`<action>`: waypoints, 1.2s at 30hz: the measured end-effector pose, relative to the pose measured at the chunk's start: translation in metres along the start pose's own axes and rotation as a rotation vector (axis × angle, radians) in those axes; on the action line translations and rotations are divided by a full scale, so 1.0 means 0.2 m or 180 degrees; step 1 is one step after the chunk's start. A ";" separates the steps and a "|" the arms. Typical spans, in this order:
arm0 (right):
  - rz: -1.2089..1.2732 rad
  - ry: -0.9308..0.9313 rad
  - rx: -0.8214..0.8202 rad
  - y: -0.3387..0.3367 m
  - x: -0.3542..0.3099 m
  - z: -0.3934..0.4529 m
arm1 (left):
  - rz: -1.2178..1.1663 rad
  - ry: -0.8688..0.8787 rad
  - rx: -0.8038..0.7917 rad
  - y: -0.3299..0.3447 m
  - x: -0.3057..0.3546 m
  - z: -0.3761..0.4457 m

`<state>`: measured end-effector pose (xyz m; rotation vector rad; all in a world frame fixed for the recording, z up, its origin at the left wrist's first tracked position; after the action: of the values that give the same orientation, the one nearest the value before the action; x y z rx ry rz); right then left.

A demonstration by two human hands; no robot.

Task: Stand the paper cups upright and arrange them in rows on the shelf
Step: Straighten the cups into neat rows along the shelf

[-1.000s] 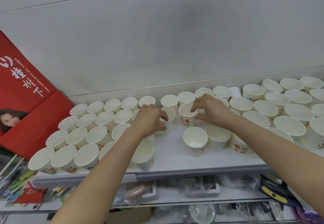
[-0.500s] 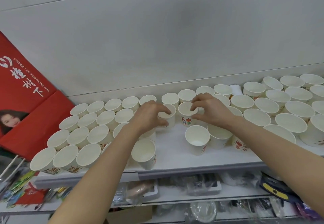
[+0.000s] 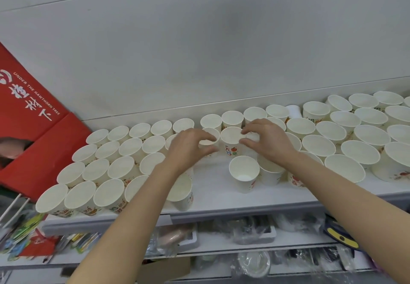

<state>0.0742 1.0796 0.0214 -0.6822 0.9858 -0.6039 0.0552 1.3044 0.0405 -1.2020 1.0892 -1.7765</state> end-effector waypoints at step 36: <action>-0.1117 0.0017 -0.1106 -0.01 -0.12 -0.20 | 0.1089 -0.0106 -0.0700 0.04 0.12 -0.13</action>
<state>0.0281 1.0853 0.0201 -1.1783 0.9932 -0.7473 0.0251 1.2863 0.0349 -1.0888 1.4057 -1.3995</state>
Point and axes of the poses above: each hand's wrist, its own z-axis towards the middle knuckle, its own y-axis out of the palm, x = y × z, the point moved 3 cm from there along z, towards the middle knuckle, and after that the axes turned 4 degrees about z, right-handed, at the moved point
